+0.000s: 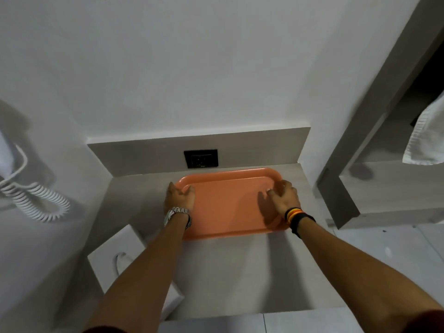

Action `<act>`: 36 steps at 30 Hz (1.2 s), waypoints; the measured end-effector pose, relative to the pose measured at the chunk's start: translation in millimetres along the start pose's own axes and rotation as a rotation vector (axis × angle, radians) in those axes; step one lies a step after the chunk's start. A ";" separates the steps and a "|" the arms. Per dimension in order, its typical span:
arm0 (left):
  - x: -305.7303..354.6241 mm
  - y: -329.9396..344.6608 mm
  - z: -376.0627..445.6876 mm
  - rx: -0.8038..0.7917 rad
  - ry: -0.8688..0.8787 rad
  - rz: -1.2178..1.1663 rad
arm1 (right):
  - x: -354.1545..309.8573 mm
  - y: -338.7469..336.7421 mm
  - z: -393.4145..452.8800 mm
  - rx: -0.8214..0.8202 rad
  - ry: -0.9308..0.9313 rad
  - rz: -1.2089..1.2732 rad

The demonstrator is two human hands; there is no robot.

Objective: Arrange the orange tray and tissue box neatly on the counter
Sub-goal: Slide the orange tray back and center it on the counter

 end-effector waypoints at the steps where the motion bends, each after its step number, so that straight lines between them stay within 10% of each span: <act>1: -0.3 1.2 6.5 -0.009 0.004 -0.009 | 0.7 4.0 2.6 0.005 0.006 0.005; 10: -12.8 9.9 12.9 -0.103 0.073 -0.060 | 12.7 10.7 9.3 0.032 0.002 0.038; 22: -80.1 50.6 -146.7 -0.009 0.461 0.446 | 65.0 43.3 -131.5 -0.075 -0.709 -0.542; 36: -96.8 53.4 -152.7 -0.068 0.515 0.632 | 76.0 39.6 -121.0 -0.152 -0.636 -0.679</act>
Point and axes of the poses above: each hand's wrist, its own z-axis towards the middle knuckle, its own y-axis out of the palm, x = y × z, the point moved 1 cm from there along z, towards the middle knuckle, and after that the axes turned 1 degree about x, right-handed, at the moved point
